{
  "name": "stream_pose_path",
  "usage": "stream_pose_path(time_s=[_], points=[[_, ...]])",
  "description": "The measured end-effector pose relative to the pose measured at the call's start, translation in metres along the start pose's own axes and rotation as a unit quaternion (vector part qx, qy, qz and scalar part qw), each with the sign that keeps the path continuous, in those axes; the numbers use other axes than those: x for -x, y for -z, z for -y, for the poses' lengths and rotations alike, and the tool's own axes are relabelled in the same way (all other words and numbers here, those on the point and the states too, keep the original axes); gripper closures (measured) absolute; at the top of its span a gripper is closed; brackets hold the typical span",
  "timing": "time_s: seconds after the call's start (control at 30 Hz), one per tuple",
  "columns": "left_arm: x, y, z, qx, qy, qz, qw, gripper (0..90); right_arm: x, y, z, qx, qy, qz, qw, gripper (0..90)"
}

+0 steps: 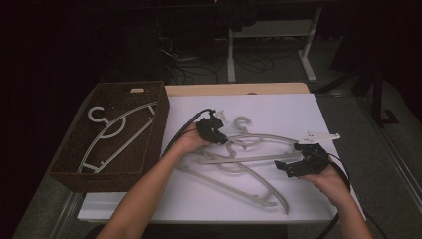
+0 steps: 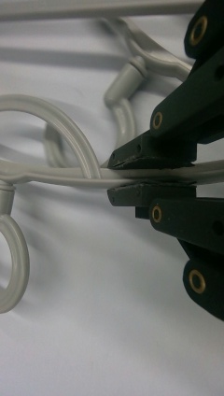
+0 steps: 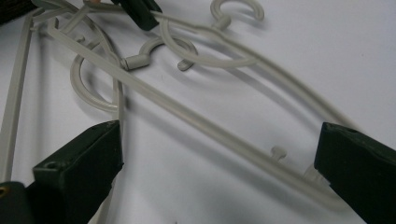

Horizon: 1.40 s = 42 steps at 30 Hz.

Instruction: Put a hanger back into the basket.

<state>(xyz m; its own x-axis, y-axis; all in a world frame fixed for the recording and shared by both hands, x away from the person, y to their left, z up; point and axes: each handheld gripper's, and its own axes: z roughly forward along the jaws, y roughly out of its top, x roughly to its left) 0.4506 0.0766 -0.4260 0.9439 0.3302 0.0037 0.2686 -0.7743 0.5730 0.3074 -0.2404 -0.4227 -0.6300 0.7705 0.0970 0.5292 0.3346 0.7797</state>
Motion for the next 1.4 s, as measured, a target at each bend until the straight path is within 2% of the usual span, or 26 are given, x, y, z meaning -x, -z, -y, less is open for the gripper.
stream_pose_path(time_s=[0.2, 0.37, 0.5, 0.6, 0.63, 0.67, 0.8, 0.93, 1.07, 1.2, 1.27, 1.4], points=[[-0.001, 0.025, -0.004, 0.018, 0.026, -0.022, 0.9992, 82.7, -0.001, 0.002, -0.001, 0.004, 0.0, 0.001, 1.0, 0.8], [-0.001, 0.052, -0.007, 0.038, 0.053, -0.045, 0.9968, 82.8, 0.0, 0.004, -0.001, 0.009, -0.002, -0.001, 1.0, 0.8], [-0.002, 0.076, -0.009, 0.047, 0.078, -0.066, 0.9937, 82.7, -0.001, 0.004, -0.001, 0.011, -0.003, -0.002, 0.9999, 0.8], [-0.005, 0.096, -0.009, 0.055, 0.097, -0.07, 0.9913, 82.7, -0.001, 0.004, -0.001, 0.01, -0.001, -0.001, 0.9999, 0.8], [-0.005, 0.096, -0.009, 0.055, 0.097, -0.07, 0.9913, 82.7, -0.001, 0.004, -0.001, 0.01, -0.001, -0.001, 0.9999, 0.8], [-0.007, 0.11, -0.008, 0.065, 0.111, -0.07, 0.9893, 82.7, -0.001, 0.004, -0.001, 0.009, 0.0, -0.001, 1.0, 0.8], [-0.008, 0.136, -0.005, 0.084, 0.134, -0.068, 0.985, 82.7, -0.002, 0.002, 0.0, 0.006, 0.004, -0.003, 1.0, 0.8], [-0.007, 0.161, -0.005, 0.09, 0.136, -0.087, 0.9828, 82.6, -0.003, 0.0, 0.0, 0.005, 0.005, -0.004, 1.0, 0.8], [-0.01, 0.182, 0.003, 0.1, 0.142, -0.094, 0.9803, 82.6, -0.004, -0.001, 0.001, 0.004, 0.006, -0.004, 1.0, 0.8], [-0.013, 0.2, 0.014, 0.104, 0.148, -0.104, 0.9779, 82.6, -0.004, -0.002, 0.002, 0.001, 0.005, -0.005, 1.0, 0.8], [-0.014, 0.208, 0.021, 0.103, 0.147, -0.111, 0.9775, 82.6, -0.004, -0.003, 0.002, 0.0, 0.005, -0.004, 1.0, 0.7], [-0.018, 0.223, 0.039, 0.102, 0.151, -0.128, 0.9749, 82.6, -0.004, -0.003, 0.003, -0.002, 0.003, -0.004, 1.0, 0.7]])
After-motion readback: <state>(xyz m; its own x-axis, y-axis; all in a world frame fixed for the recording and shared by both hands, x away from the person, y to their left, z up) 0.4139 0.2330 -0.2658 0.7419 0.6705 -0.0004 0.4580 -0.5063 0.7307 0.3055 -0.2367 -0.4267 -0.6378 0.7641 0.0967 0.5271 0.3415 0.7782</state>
